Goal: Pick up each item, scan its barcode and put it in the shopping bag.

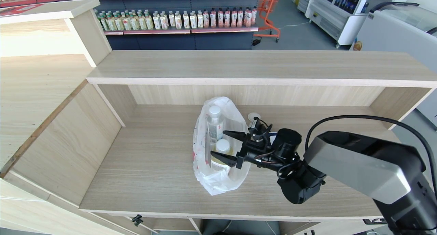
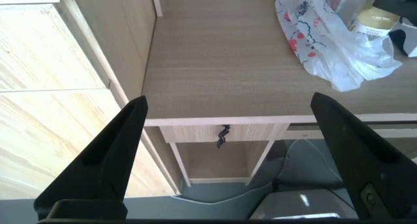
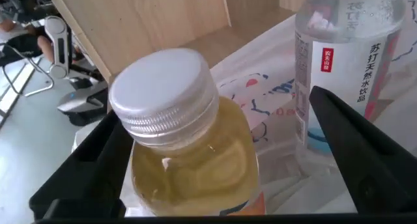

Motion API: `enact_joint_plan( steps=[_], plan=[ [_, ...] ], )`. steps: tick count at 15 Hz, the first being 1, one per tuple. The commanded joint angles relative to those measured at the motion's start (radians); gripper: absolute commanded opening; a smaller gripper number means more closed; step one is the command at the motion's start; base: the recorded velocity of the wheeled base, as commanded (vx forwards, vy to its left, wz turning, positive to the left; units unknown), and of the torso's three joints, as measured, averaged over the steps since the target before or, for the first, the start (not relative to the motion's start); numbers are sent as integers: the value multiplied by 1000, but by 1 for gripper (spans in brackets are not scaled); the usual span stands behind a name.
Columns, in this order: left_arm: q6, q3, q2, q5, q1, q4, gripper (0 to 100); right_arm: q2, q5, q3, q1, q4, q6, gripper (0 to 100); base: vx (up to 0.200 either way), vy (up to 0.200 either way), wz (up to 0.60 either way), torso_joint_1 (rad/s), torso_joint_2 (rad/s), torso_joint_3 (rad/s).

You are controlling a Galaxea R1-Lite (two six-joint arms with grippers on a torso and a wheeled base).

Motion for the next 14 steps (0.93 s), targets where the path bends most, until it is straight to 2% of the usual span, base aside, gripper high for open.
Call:
enact_joint_plan(
  steps=[1,7,8,9,11,12,13,14],
  plan=[
    [0,2,2,0,0,0,100,-141,1,95,-7,-1,53,100,0,0,0,0,0,0],
    [0,0,2,0,0,0,100,-437,-4,490,-53,-1,79,100,0,0,0,0,0,0],
    [0,0,0,-2,0,0,100,-576,-2,602,-85,53,54,100,0,0,0,0,0,0],
    [0,0,0,0,0,0,100,-616,-4,622,-93,83,45,100,0,0,0,0,0,0],
    [0,0,0,0,0,0,100,-816,-8,651,-151,277,47,100,0,0,0,0,0,0],
    [0,0,2,-2,0,0,100,-966,-80,692,-252,415,24,100,0,0,0,0,0,0],
    [0,0,0,0,0,0,100,-1064,-185,757,-315,482,5,100,0,0,0,0,0,0],
    [0,0,2,0,0,0,100,-1147,-263,823,-340,536,-15,100,0,0,0,0,0,0]
  ],
)
